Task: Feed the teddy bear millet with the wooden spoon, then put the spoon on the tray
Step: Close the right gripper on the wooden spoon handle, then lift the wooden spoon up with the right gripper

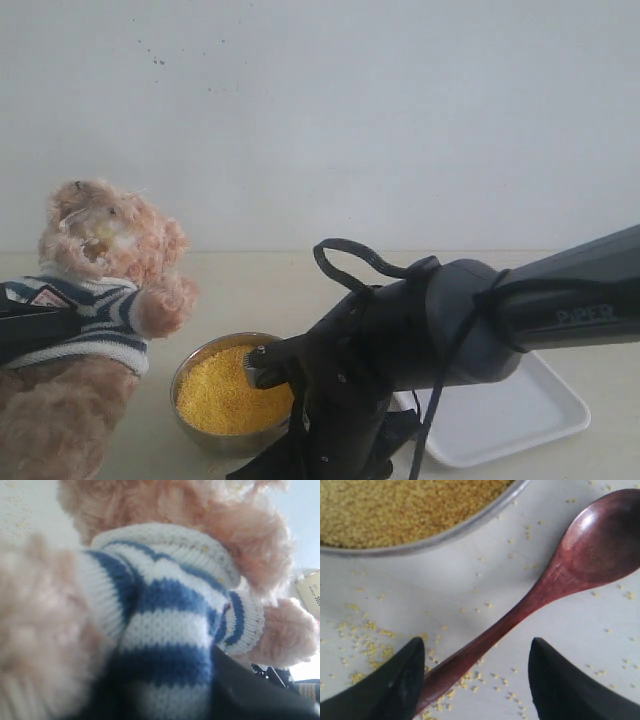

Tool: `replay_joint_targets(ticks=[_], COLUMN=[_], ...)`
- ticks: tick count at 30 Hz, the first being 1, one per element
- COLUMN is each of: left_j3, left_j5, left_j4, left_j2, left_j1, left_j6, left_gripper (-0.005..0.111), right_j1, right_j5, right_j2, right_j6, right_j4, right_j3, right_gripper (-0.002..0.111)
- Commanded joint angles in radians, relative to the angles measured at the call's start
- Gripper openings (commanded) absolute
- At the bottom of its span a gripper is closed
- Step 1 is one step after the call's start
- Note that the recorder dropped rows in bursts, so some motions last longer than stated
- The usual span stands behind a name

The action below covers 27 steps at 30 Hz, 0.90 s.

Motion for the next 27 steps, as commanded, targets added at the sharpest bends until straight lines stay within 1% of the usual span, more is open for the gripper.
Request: replay_joint_targets(ticks=[1,3,5,6,8,12,13,14,16,17,27], left_j3=[-0.001,-0.001,-0.001,-0.001,-0.001,-0.001,-0.001,-0.001,-0.001,-0.001,-0.001], left_j5=[0.015,0.015,0.015,0.015,0.015,0.015,0.015,0.015,0.015,0.015,0.015], left_j4=[-0.021,-0.021,-0.021,-0.021,-0.021,-0.021,-0.021,-0.021,-0.021,-0.021,-0.021], left_j2=[-0.007,-0.007,-0.007,-0.007,-0.007,-0.007,-0.007,-0.007,-0.007,-0.007,-0.007], left_j1=[0.002,0.002,0.002,0.002,0.002,0.002,0.002,0.002,0.002,0.002,0.002], left_j6=[-0.008,-0.008,-0.008,-0.008,-0.008,-0.008,-0.008,-0.008,-0.008,-0.008,-0.008], left_gripper=[0.004,0.004,0.004,0.004,0.004,0.004,0.004,0.004,0.004,0.004,0.004], right_j1=[0.000,0.000,0.000,0.000,0.000,0.000,0.000,0.000,0.000,0.000,-0.003], right_j5=[-0.002,0.011,0.032,0.037,0.034,0.050,0.064,0.074,0.089,0.097,0.183], right_j2=[0.017,0.028,0.032,0.032,0.032,0.034,0.034,0.034,0.034,0.034,0.029], right_j6=[0.020,0.037,0.037,0.040,0.053,0.082,0.096,0.108,0.121,0.130,0.187], right_j4=[0.002,0.002,0.002,-0.001,-0.001,-0.012,-0.028,-0.043,-0.074,-0.094,-0.276], right_j3=[-0.004,-0.004,-0.004,-0.004,-0.004,-0.004,-0.004,-0.004,-0.004,-0.004,-0.004], right_gripper=[0.058,0.058,0.048,0.039,0.031,0.031,0.029,0.023,0.005,0.000,0.000])
